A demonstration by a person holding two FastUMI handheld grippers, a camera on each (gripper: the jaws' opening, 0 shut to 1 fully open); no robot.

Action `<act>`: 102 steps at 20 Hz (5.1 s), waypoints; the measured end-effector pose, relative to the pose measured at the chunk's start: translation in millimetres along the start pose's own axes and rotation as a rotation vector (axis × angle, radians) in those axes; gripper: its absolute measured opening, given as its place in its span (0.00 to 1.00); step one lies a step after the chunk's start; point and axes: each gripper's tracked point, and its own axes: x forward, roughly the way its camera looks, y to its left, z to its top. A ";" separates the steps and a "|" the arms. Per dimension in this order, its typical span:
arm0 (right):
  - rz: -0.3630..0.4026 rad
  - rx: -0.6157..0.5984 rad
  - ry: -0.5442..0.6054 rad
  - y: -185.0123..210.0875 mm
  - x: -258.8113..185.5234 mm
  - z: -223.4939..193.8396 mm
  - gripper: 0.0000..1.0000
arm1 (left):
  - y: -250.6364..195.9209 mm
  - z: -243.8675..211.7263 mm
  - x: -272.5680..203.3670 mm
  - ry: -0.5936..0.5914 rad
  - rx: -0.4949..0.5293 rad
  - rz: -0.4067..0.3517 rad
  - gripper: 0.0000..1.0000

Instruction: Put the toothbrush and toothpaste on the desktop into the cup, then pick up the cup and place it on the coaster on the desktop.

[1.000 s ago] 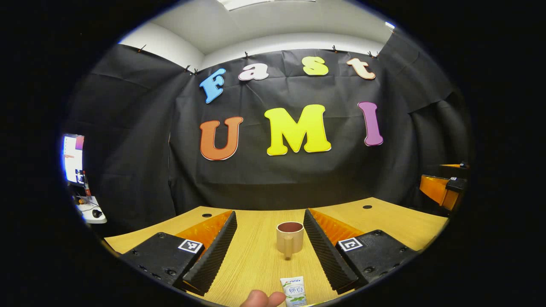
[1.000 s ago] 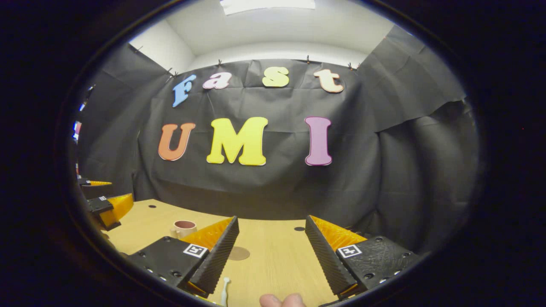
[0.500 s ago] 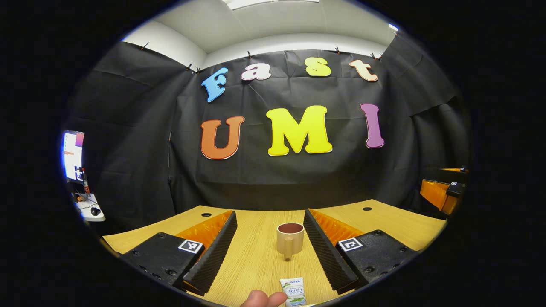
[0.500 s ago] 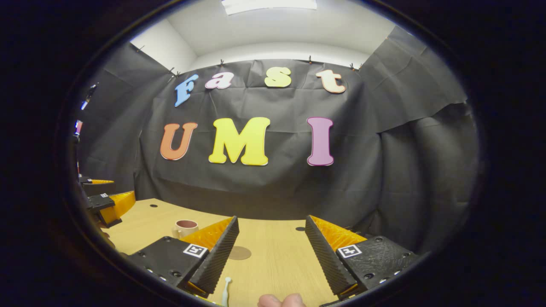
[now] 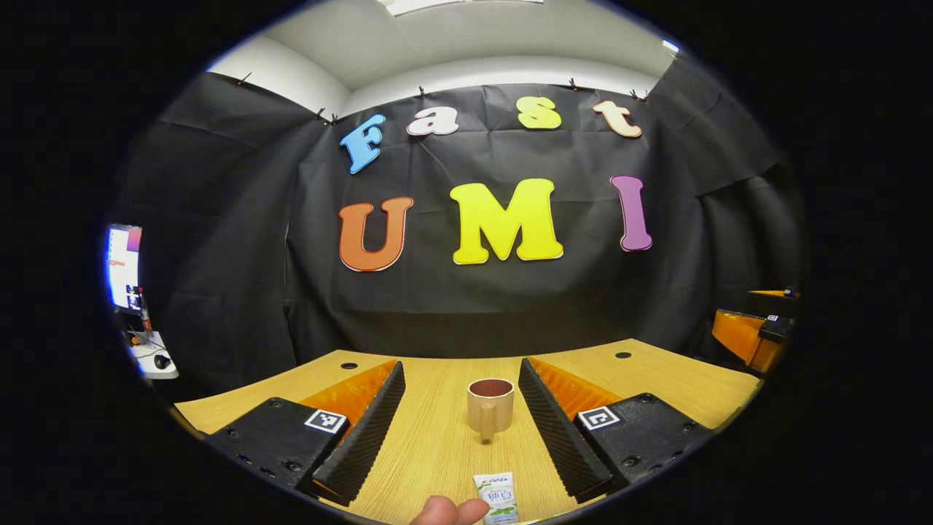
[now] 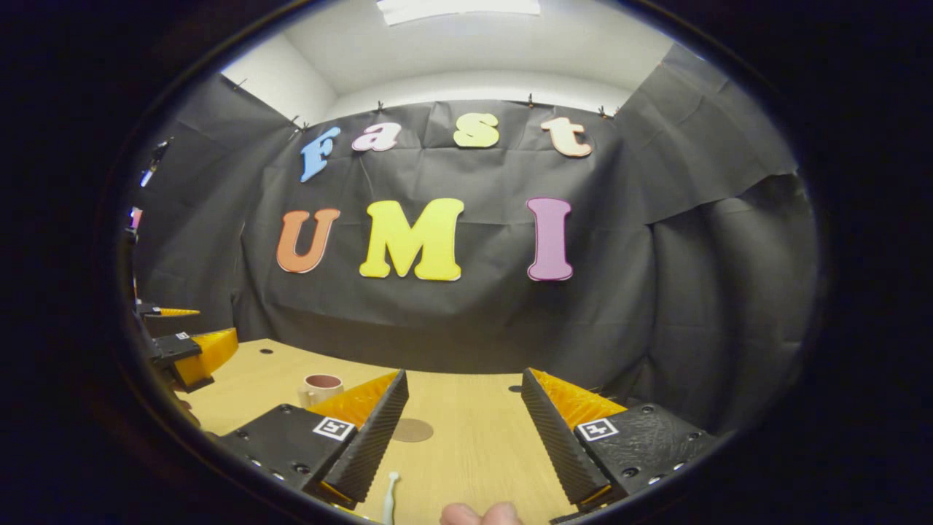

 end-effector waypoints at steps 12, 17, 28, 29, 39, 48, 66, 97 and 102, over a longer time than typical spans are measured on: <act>0.013 -0.009 0.074 -2.8 -5.7 -31.1 0.95 | -23.6 -58.4 -10.3 0.211 -0.035 -0.062 0.99; 0.034 -0.009 0.152 -0.4 -11.3 -66.7 0.93 | -38.9 -107.8 -32.3 0.399 -0.059 -0.087 1.00; 0.053 -0.034 0.275 2.6 -20.6 -113.5 0.95 | -45.1 -178.2 -51.8 0.714 -0.114 -0.103 1.00; 0.052 -0.031 0.277 3.1 -21.1 -116.0 0.95 | -45.9 -180.9 -52.4 0.725 -0.114 -0.104 1.00; 0.071 -0.050 0.322 22.8 -22.0 -133.4 0.95 | -23.4 -197.0 -51.7 0.808 -0.049 -0.042 0.73; 0.119 -0.054 0.441 36.2 -22.7 -164.0 0.96 | -22.2 -191.2 -44.0 0.789 -0.090 -0.068 0.43; 0.105 -0.003 0.726 82.1 -23.0 -233.1 0.95 | -5.7 -93.0 -28.3 0.430 -0.048 -0.043 0.23; 0.092 0.049 0.631 67.8 -16.3 -204.6 0.95 | 31.8 -216.8 -12.6 0.864 -0.127 0.151 0.78; 0.112 0.053 0.636 74.6 -20.0 -206.1 0.95 | 21.2 -212.1 -11.1 0.842 -0.170 0.073 0.44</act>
